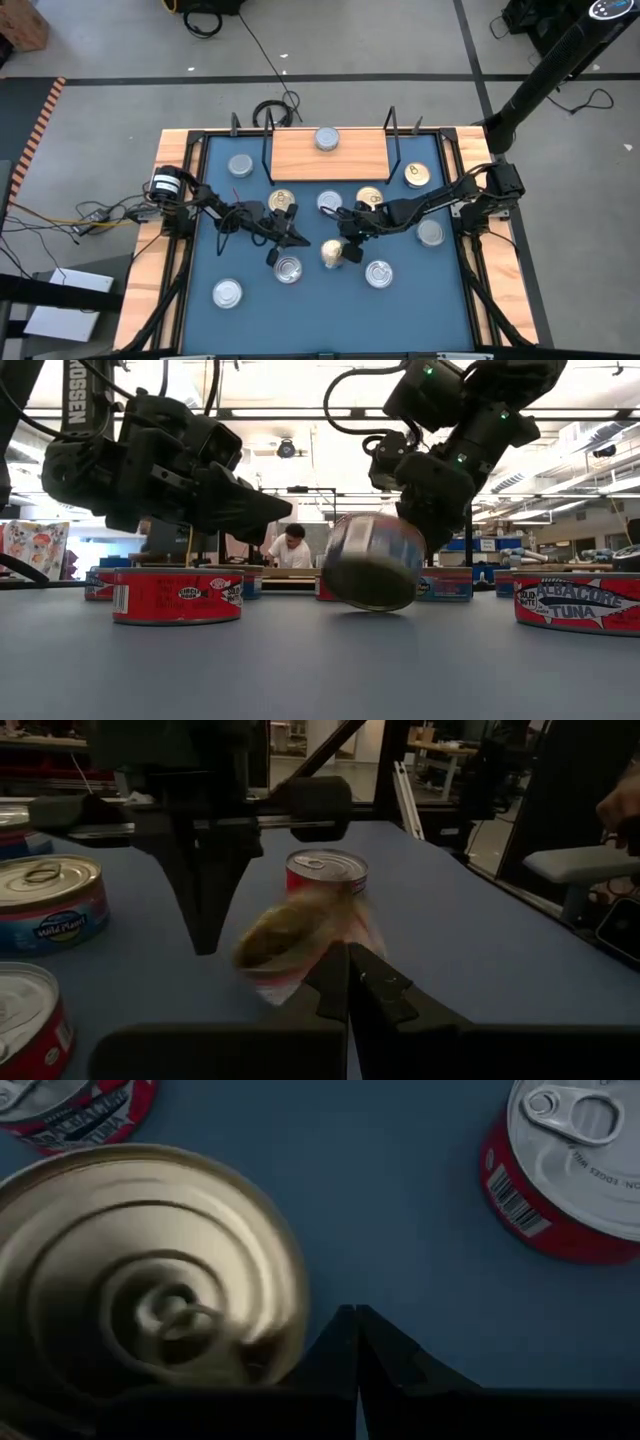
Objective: Stack canned seafood by type on shelf
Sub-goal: Put the blue tuna can on the shelf
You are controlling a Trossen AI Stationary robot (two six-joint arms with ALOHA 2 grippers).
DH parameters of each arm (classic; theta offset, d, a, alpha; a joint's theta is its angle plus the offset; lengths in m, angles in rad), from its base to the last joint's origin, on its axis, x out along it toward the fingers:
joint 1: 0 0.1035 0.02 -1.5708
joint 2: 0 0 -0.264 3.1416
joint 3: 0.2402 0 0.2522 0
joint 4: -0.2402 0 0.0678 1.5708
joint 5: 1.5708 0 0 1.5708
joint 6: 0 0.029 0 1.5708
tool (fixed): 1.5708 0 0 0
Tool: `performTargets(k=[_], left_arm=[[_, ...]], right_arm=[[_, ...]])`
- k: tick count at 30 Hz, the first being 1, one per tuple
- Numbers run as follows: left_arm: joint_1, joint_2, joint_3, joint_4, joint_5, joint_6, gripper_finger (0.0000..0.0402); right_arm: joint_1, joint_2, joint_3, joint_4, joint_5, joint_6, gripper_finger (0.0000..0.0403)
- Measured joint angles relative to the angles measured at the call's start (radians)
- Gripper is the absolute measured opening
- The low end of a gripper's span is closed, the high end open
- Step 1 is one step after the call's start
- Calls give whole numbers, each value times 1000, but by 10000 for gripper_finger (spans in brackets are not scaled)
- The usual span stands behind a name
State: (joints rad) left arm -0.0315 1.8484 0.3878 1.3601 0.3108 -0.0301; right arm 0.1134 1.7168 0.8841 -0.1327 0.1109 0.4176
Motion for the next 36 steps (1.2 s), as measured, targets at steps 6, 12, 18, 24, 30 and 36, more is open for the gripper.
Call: performTargets(k=[6, 12, 18, 24, 30, 36], left_arm=[[14, 0, 0, 5, 23, 0, 5], [51, 0, 0, 18, 76, -25, 5], [67, 0, 0, 18, 85, -24, 5], [68, 0, 0, 18, 87, -13, 5], [69, 0, 0, 17, 87, 1, 5], [70, 0, 0, 10, 87, 4, 5]], right_arm=[[-13, 0, 0, -14, 0, -9, 7], [-28, 0, 0, -69, 0, -10, 7], [-37, -1, 1, -79, 0, -30, 7], [-38, -2, 50, -111, 0, -29, 13], [-2, -3, 119, -151, 0, -79, 62], [50, -3, 149, -152, -17, -142, 122]])
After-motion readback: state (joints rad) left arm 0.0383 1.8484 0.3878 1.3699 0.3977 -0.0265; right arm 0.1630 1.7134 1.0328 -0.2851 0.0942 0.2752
